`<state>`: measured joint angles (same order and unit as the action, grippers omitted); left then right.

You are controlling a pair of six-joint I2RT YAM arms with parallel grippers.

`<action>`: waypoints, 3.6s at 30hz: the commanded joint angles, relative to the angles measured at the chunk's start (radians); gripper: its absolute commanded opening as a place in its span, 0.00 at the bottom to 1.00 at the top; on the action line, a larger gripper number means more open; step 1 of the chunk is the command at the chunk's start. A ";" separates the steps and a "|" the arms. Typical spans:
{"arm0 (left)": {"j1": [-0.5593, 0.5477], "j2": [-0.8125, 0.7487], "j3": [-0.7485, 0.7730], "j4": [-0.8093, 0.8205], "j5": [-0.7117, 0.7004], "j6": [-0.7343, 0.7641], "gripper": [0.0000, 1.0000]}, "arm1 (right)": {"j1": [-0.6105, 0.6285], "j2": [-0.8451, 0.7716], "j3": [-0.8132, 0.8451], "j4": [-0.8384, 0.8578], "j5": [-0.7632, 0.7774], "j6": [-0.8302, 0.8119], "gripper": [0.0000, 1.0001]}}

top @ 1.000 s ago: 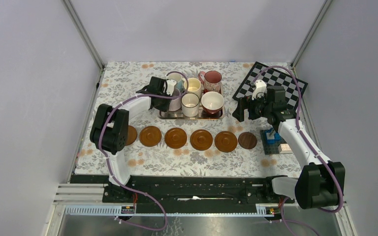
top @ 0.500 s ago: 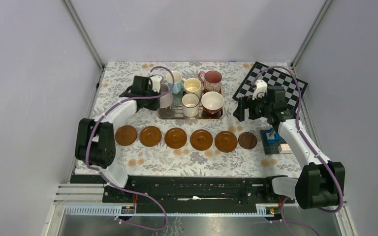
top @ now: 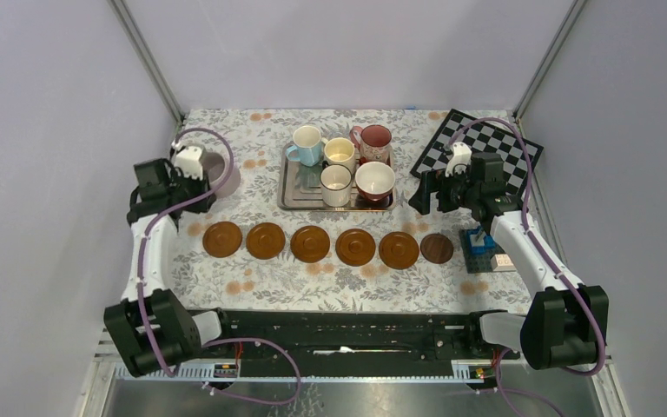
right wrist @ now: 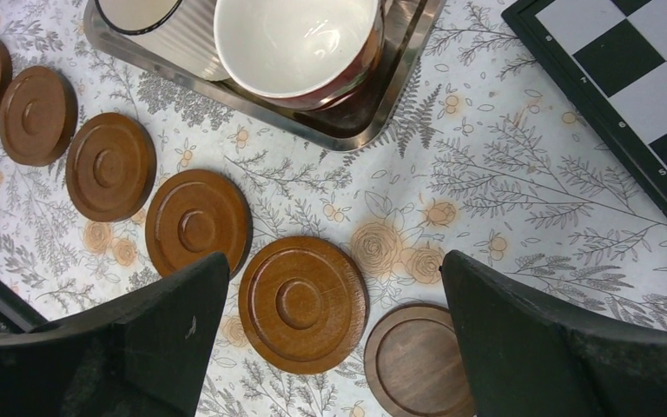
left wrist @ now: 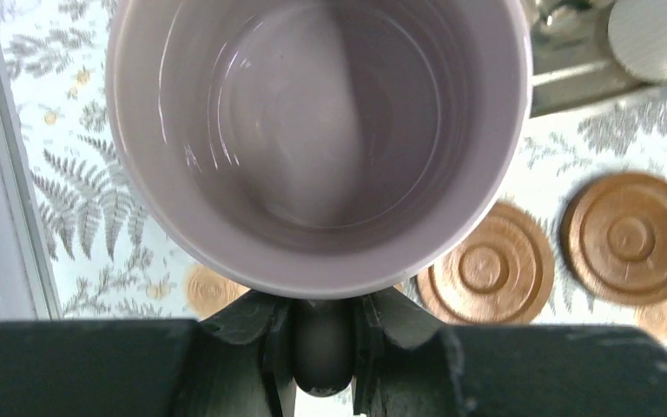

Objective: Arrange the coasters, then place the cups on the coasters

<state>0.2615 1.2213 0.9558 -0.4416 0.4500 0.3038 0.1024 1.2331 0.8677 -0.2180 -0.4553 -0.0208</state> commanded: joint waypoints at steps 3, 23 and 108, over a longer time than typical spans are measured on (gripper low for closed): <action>0.207 -0.094 -0.070 -0.101 0.268 0.288 0.00 | -0.006 -0.008 -0.010 0.023 -0.086 0.005 1.00; 0.300 -0.055 -0.217 -0.173 0.260 0.667 0.00 | -0.006 0.005 -0.011 0.005 -0.076 -0.024 1.00; -0.386 0.739 0.721 -0.069 -0.052 0.197 0.79 | -0.006 0.017 0.034 -0.090 -0.089 -0.110 1.00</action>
<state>-0.0978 1.9057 1.6054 -0.5446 0.3992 0.4858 0.1017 1.2633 0.8963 -0.3244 -0.5251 -0.1162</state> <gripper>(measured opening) 0.795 0.993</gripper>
